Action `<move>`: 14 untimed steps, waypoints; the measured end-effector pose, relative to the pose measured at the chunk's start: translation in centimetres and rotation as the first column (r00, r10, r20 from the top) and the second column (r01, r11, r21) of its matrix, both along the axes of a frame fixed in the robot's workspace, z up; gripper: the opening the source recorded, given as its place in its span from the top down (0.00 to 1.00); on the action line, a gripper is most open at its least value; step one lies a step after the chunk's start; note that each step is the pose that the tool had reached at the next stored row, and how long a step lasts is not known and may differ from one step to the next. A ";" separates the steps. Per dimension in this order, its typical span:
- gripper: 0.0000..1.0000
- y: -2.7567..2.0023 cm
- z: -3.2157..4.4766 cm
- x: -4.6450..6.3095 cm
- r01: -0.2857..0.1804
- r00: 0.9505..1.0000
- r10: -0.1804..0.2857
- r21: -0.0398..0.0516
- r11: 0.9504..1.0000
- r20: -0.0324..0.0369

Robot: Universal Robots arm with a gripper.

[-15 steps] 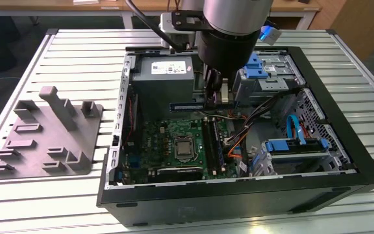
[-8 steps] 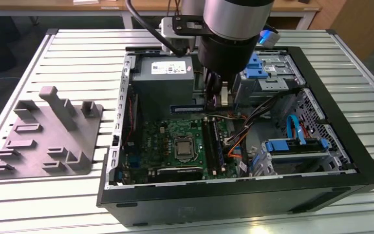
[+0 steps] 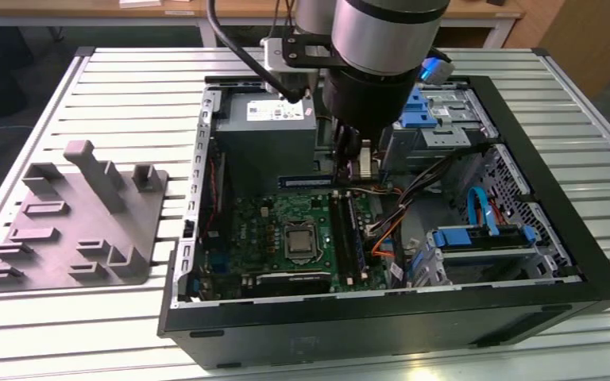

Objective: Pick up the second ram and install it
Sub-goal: 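Pick up the second ram and move it above second insertion slot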

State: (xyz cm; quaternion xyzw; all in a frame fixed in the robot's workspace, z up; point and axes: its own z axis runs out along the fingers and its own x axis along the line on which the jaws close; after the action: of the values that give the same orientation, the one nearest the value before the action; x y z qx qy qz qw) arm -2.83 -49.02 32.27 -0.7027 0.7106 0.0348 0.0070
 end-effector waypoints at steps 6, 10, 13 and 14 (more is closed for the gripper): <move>0.86 -0.06 -0.94 0.0 0.000 1.000 0.000 0.000 1.000 0.000; 0.86 -0.11 -1.41 0.0 0.000 1.000 0.000 0.000 1.000 0.000; 0.86 -0.11 -1.45 0.1 0.000 1.000 0.000 0.000 1.000 0.000; 0.86 -0.11 -1.45 0.1 0.000 1.000 0.000 0.000 1.000 0.000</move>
State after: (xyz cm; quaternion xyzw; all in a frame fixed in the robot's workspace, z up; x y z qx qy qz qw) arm -2.72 -49.13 30.82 -0.7027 0.7106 0.0348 0.0070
